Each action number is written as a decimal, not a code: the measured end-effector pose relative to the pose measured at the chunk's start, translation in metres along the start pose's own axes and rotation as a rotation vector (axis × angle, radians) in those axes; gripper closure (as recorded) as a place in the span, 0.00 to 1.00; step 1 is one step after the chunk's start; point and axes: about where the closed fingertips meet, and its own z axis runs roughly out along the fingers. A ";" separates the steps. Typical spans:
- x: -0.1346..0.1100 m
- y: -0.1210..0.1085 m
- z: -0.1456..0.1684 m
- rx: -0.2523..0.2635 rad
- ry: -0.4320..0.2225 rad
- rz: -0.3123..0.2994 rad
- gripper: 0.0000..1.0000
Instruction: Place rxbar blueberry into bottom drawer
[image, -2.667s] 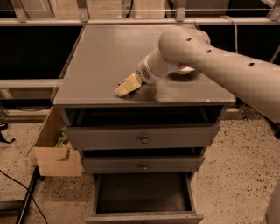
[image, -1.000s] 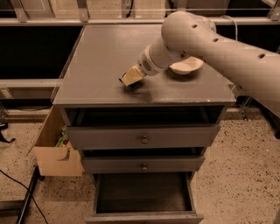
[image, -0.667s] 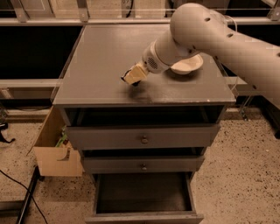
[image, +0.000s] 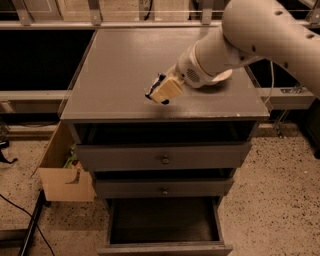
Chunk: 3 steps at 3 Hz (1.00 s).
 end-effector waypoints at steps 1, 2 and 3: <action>0.010 0.023 -0.027 -0.073 -0.003 -0.075 1.00; 0.015 0.030 -0.028 -0.098 0.012 -0.102 1.00; 0.015 0.030 -0.028 -0.098 0.012 -0.102 1.00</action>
Offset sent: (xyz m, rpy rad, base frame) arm -0.0288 -0.0113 0.0085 -0.0063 0.0001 0.0899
